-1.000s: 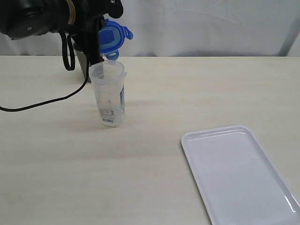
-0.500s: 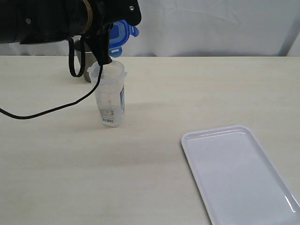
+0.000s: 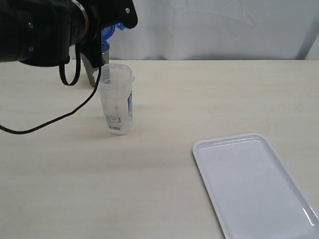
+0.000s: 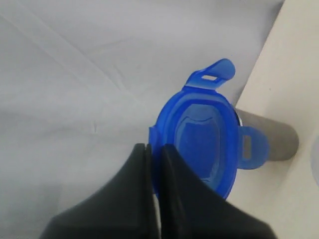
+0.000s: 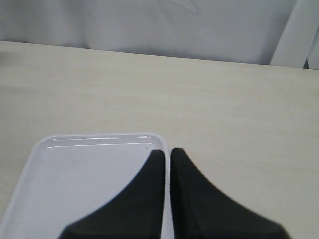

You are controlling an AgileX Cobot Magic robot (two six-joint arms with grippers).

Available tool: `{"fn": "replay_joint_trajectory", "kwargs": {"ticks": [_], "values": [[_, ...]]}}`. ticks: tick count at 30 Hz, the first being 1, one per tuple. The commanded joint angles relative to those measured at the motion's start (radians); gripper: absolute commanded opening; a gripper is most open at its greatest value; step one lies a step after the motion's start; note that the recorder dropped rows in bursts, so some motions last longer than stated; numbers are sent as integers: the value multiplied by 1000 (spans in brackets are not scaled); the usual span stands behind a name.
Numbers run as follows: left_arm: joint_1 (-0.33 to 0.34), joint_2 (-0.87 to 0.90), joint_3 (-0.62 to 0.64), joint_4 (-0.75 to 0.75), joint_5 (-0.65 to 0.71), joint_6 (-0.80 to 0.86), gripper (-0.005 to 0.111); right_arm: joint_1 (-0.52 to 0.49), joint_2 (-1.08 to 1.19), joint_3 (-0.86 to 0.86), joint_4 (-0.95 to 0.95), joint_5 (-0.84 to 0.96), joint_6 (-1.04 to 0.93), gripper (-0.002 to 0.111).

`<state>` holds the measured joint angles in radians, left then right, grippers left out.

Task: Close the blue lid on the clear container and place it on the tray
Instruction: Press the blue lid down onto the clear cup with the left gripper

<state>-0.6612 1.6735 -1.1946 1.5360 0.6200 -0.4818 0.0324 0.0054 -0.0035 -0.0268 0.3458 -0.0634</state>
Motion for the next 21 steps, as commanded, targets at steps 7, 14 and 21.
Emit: {"fn": "replay_joint_trajectory", "kwargs": {"ticks": [7, 14, 21], "values": [[-3, -7, 68, 82, -10, -129, 0, -6, -5, 4, -4, -3, 1, 4], [-17, -7, 72, 79, -14, -129, 0, -6, -5, 4, -4, -3, 1, 4], [-54, -7, 88, 126, 3, -147, 0, -6, -5, 4, -4, -3, 1, 4]]}}
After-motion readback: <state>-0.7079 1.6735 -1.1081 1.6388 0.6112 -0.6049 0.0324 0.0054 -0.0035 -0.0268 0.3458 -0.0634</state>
